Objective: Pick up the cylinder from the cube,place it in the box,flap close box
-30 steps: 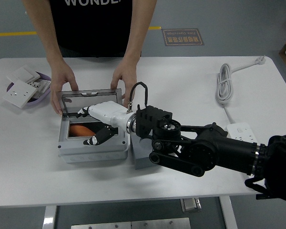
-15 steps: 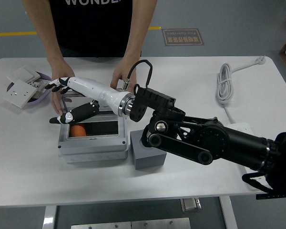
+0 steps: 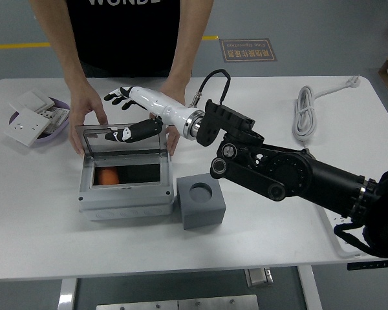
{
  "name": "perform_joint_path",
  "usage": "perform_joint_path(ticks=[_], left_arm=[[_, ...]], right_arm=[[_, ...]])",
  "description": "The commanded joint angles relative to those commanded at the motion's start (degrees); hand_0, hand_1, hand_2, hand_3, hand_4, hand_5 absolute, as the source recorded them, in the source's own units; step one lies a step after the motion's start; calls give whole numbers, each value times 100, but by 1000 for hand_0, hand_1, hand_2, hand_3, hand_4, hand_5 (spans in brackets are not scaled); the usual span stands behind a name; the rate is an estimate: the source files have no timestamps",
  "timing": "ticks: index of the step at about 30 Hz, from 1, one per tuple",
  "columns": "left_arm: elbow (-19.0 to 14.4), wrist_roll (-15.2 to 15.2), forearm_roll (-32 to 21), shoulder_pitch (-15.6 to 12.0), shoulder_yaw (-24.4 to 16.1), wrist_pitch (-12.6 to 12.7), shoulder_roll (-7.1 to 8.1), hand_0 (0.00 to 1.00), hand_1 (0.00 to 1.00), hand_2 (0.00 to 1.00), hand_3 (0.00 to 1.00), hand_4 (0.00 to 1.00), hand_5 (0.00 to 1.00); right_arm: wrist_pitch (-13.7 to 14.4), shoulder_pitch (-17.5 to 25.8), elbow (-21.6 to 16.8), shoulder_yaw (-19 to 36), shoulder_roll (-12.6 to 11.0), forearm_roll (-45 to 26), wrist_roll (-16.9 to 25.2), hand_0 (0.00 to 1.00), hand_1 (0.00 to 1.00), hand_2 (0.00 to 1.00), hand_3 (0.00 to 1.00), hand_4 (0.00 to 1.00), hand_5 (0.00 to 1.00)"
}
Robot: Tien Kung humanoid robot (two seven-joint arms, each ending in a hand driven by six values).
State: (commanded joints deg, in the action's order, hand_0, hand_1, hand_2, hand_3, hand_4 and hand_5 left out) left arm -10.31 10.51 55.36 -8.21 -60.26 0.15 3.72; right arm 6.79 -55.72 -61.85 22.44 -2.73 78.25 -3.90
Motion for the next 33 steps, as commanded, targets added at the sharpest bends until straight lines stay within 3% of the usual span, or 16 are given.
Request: perform_joint_path(ticks=[6, 18, 22, 23, 28, 29, 33], left_arm=[[0, -2, -4, 2, 0, 2, -4, 923, 852, 854, 951, 2, 2], [0, -18, -54, -19, -18, 21, 25, 923, 852, 854, 951, 2, 2], [0, -28, -85, -29, -7, 28, 36, 923, 852, 854, 951, 2, 2], [0, -30, -96, -32, 1, 29, 37, 923, 852, 854, 951, 2, 2], [0, -38, -127, -32, 23, 31, 43, 923, 852, 854, 951, 2, 2], [0, -39, -127, -32, 22, 32, 44, 923, 852, 854, 951, 2, 2], [0, -38, -114, -29, 10, 34, 49, 923, 852, 854, 951, 2, 2]], right_arm=[[8, 92, -204, -89, -190, 69, -27, 824, 736, 759, 816, 863, 394], [38, 140, -1413, -726, -846, 209, -337, 814, 732, 759, 817, 864, 402], [60, 137, -1659, -932, -931, 193, -401, 814, 732, 759, 817, 864, 402], [61, 135, -1711, -971, -945, 193, -420, 805, 732, 762, 814, 789, 437], [47, 122, -1939, -1205, -985, 142, -469, 805, 732, 762, 814, 789, 437], [34, 120, -1962, -1243, -983, 130, -470, 804, 731, 766, 821, 666, 448], [-33, 137, -1972, -1286, -985, 101, -466, 804, 731, 766, 821, 666, 448]])
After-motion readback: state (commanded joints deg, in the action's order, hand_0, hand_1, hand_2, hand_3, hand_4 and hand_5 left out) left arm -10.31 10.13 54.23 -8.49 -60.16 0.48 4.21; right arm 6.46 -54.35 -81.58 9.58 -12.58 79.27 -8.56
